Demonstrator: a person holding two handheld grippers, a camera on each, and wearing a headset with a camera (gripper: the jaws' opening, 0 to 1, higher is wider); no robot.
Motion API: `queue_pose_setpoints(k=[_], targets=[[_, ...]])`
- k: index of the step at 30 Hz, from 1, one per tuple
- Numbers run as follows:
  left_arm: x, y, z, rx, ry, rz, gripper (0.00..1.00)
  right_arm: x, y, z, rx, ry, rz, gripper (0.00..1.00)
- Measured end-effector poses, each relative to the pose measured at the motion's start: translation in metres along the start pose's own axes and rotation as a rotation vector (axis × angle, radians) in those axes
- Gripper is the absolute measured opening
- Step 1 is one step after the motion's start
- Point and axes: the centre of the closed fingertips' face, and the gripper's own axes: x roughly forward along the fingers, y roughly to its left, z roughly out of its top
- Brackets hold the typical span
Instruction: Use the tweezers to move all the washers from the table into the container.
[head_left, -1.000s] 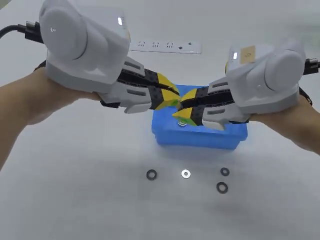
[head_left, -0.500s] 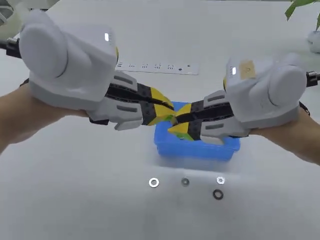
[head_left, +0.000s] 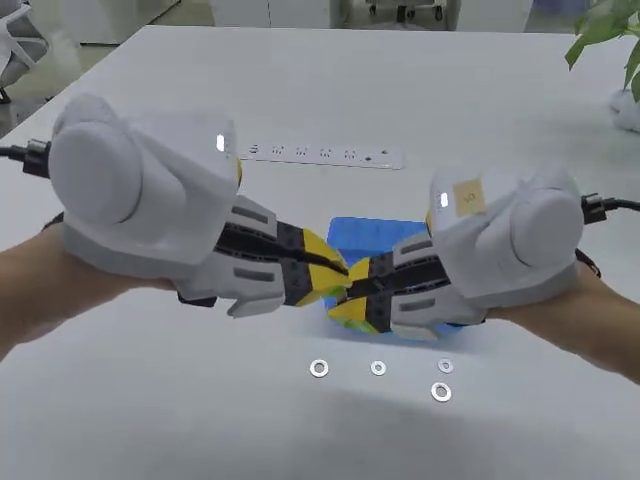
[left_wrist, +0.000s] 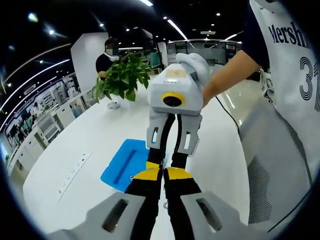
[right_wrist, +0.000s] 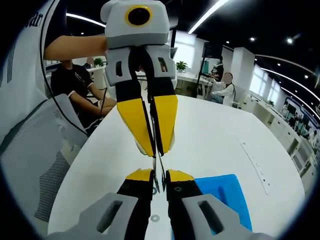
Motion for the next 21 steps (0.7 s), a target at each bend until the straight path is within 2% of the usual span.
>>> queue_pose_setpoints(k=[8, 11, 17, 21], targets=[[0.002, -0.02, -0.018, -0.043, 0.007, -0.03, 0.06, 0.011, 0.024, -0.013, 0.018, 0.019, 0.054, 0.11], [0.004, -0.024, -0.023, -0.049, 0.01, -0.04, 0.06, 0.014, 0.027, -0.017, 0.024, 0.023, 0.061, 0.11], [0.003, -0.023, -0.033, -0.072, 0.021, -0.036, 0.06, 0.022, 0.028, -0.022, 0.045, 0.019, 0.069, 0.11], [0.0, -0.016, -0.041, -0.075, 0.03, -0.013, 0.06, 0.03, 0.024, -0.021, 0.043, 0.018, 0.068, 0.11]])
